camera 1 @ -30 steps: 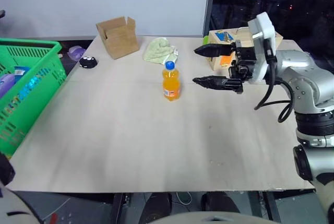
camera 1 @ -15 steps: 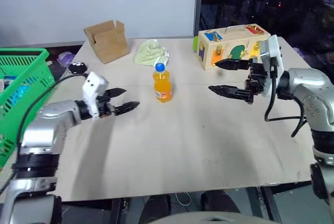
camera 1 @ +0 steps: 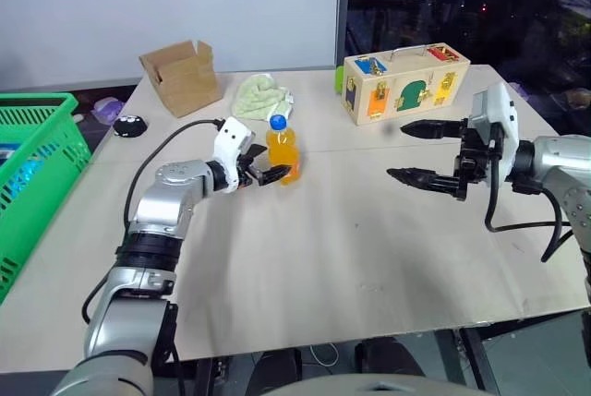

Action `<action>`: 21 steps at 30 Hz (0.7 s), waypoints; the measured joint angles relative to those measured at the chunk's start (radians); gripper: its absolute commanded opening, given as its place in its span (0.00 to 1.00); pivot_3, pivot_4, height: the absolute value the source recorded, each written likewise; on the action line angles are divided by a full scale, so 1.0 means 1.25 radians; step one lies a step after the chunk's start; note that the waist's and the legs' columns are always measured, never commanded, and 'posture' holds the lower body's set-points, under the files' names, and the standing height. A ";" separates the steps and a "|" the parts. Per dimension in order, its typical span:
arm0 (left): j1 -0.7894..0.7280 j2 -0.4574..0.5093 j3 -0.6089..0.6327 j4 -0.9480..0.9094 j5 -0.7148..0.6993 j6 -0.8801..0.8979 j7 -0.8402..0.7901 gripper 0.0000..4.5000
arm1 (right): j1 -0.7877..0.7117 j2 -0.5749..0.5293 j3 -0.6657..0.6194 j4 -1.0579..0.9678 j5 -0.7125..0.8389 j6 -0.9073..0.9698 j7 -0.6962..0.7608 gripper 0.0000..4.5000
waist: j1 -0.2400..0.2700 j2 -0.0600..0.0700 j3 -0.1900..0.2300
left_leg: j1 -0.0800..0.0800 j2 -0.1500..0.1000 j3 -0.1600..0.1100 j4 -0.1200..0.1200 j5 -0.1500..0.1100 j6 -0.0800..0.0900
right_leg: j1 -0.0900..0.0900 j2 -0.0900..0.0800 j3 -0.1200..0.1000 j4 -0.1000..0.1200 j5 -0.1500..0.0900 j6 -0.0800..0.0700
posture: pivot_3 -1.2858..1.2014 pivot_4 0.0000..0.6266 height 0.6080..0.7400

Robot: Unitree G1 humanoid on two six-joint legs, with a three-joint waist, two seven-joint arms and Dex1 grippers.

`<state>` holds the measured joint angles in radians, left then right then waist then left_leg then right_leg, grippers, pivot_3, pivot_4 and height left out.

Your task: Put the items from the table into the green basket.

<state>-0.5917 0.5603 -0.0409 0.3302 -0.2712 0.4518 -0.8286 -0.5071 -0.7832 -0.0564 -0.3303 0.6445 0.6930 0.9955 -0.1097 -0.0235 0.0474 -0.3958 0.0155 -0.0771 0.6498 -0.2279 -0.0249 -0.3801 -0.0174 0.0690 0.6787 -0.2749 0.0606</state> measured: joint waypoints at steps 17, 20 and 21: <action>-0.097 -0.077 0.004 0.231 0.093 -0.149 0.027 0.64 | 0.037 -0.012 -0.004 -0.036 0.000 0.000 -0.036 1.00 | -0.024 0.003 -0.002 | 0.000 -0.002 -0.001 0.001 0.000 0.000 | 0.001 -0.001 0.000 0.000 0.000 0.000 | 0.44 0.00 1.00; -0.064 -0.068 0.039 0.196 0.062 -0.149 0.007 0.64 | 0.026 0.003 -0.002 -0.036 0.005 0.000 -0.041 1.00 | -0.036 0.003 -0.002 | -0.001 -0.002 -0.001 0.001 0.000 0.000 | 0.000 -0.001 0.000 -0.001 0.000 0.000 | 0.46 0.00 1.00; -0.060 -0.067 0.046 0.184 0.055 -0.144 0.004 0.64 | 0.022 0.005 -0.002 -0.036 0.006 0.000 -0.042 1.00 | -0.037 0.003 -0.001 | -0.001 -0.002 -0.001 0.001 0.000 0.000 | 0.000 -0.001 0.000 -0.001 0.000 0.000 | 0.47 0.00 1.00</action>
<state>-0.6670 0.4772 0.0161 0.5598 -0.2025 0.2724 -0.8237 -0.4793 -0.7764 -0.0589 -0.3754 0.6522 0.6932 0.9433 -0.1563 -0.0197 0.0456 -0.3971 0.0134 -0.0780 0.6507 -0.2279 -0.0250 -0.3798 -0.0189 0.0693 0.6778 -0.2749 0.0612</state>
